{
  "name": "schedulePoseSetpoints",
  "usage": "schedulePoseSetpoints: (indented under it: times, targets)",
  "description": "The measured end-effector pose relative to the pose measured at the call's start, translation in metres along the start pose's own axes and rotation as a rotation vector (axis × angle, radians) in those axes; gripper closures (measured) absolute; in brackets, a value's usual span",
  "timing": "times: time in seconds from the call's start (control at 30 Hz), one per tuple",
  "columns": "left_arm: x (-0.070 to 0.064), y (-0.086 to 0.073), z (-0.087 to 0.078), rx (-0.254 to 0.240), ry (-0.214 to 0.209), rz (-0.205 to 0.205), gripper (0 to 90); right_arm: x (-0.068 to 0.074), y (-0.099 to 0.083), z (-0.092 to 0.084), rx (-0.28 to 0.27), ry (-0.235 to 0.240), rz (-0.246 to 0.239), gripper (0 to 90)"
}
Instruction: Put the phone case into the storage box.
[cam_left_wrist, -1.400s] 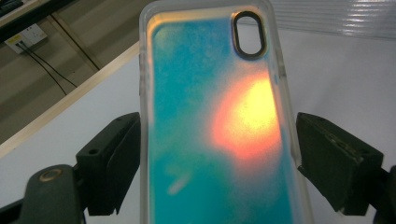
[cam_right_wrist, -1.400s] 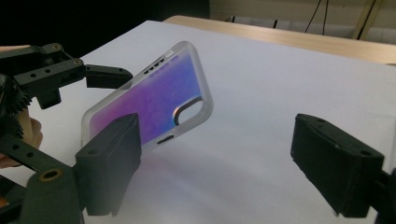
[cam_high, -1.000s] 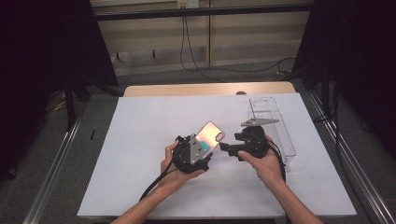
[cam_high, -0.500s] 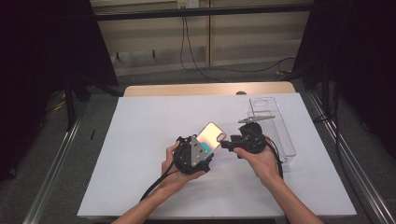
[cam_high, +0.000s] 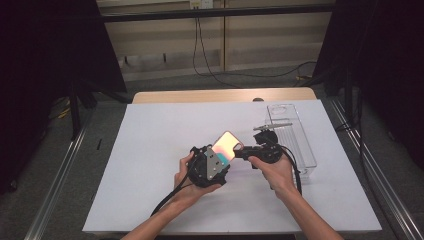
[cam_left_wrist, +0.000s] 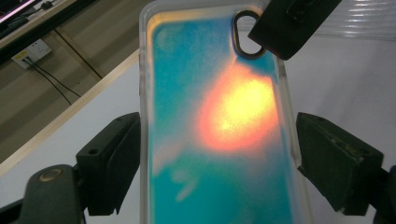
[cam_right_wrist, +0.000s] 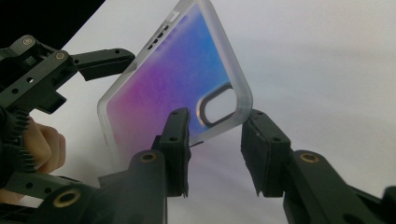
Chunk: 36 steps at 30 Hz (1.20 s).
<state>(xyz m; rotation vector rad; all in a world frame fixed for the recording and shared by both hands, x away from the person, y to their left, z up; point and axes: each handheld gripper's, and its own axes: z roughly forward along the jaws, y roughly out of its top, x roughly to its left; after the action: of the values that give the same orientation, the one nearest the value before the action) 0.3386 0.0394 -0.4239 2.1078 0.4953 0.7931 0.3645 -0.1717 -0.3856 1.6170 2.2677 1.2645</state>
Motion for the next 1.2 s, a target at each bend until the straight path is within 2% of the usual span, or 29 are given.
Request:
schedulePoseSetpoints:
  times: [0.23, 0.43, 0.53, 0.57, 0.73, 0.9, 0.97, 1.07, 1.2]
  targets:
    - [0.0008, -0.0019, 0.0, 0.011, 0.014, 0.009, 17.2, 0.0004, -0.0001, 0.0007, -0.005, 0.032, 0.03, 66.7]
    - [0.0014, -0.0024, 0.0015, 0.021, 0.009, 0.014, 17.2, -0.0022, -0.001, 0.0031, 0.001, 0.046, 0.057, 67.4]
    - [0.0005, -0.0027, 0.0014, 0.019, 0.024, 0.026, 17.2, -0.003, -0.0007, 0.0049, 0.001, 0.053, 0.072, 67.8]
    - [0.0, -0.0025, 0.0009, 0.022, 0.03, 0.039, 17.2, -0.0035, -0.0008, 0.0054, 0.004, 0.059, 0.081, 67.8]
    - [-0.0017, -0.0026, 0.0034, 0.019, 0.026, 0.042, 17.2, -0.006, -0.0011, 0.0075, 0.033, 0.065, 0.123, 67.8]
    - [-0.0011, -0.0023, 0.0022, 0.01, 0.037, 0.042, 17.2, -0.0065, -0.0021, 0.0057, -0.004, 0.081, 0.16, 70.7]
    - [-0.0015, -0.0026, 0.0031, 0.01, 0.045, 0.043, 17.2, -0.0057, -0.0028, 0.004, -0.018, 0.082, 0.191, 73.6]
    - [-0.0026, -0.0032, 0.0042, 0.006, 0.05, 0.04, 17.2, -0.0039, -0.0038, 0.002, -0.03, 0.077, 0.209, 75.6]
    - [-0.0012, -0.0045, 0.0067, 0.014, 0.033, 0.019, 17.2, -0.0072, -0.0041, 0.0037, -0.029, 0.098, 0.227, 76.4]
